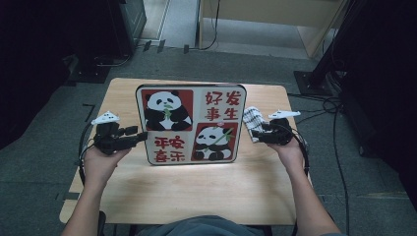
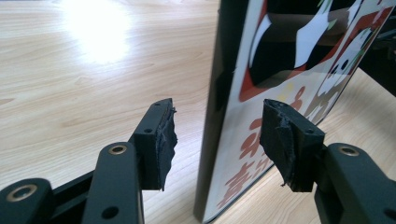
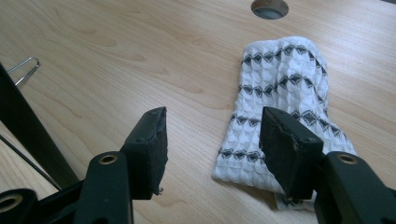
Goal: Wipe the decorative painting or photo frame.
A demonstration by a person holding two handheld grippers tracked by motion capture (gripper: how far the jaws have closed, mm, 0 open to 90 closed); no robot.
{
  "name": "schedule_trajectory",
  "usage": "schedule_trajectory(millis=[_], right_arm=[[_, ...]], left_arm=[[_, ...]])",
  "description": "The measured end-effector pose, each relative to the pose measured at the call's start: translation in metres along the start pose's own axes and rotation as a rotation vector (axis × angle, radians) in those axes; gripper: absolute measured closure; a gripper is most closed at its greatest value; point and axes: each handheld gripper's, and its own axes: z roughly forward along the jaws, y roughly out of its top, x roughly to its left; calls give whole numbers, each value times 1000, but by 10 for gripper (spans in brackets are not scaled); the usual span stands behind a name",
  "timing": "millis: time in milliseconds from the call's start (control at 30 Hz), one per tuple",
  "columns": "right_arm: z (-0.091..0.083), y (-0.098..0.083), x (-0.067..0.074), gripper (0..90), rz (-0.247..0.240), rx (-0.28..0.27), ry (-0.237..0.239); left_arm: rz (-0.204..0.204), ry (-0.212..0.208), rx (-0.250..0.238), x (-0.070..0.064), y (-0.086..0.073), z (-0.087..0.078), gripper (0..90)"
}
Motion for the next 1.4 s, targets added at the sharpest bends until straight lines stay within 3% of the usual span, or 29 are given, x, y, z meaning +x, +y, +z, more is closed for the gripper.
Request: schedule_trajectory(millis=[133,367,700,800,933,1100,1333,1400], right_arm=[[-2,-1,-1,431,6,-8,-1],[-3,-4,0,389,-9,-14,-21],[-4,-10,2,317,-17,-27,-14],[-3,-11,3,292,-36,-16,-22],[-2,-13,5,278,-57,-5,-24],[-2,-13,5,256,-42,1,-14],[-5,-14,3,253,-33,-33,8],[-5,-14,2,252,-42,-38,9]], left_arm=[[7,23,4,5,-3,-6,438],[-23,59,3,20,-9,-13,424],[-23,107,5,35,-14,-11,397],[-4,130,1,38,-16,-9,396],[-10,135,5,41,-16,-9,381],[-28,151,4,47,-19,-8,364],[-30,170,-11,48,-21,-3,339],[-42,196,-9,49,-21,0,338]])
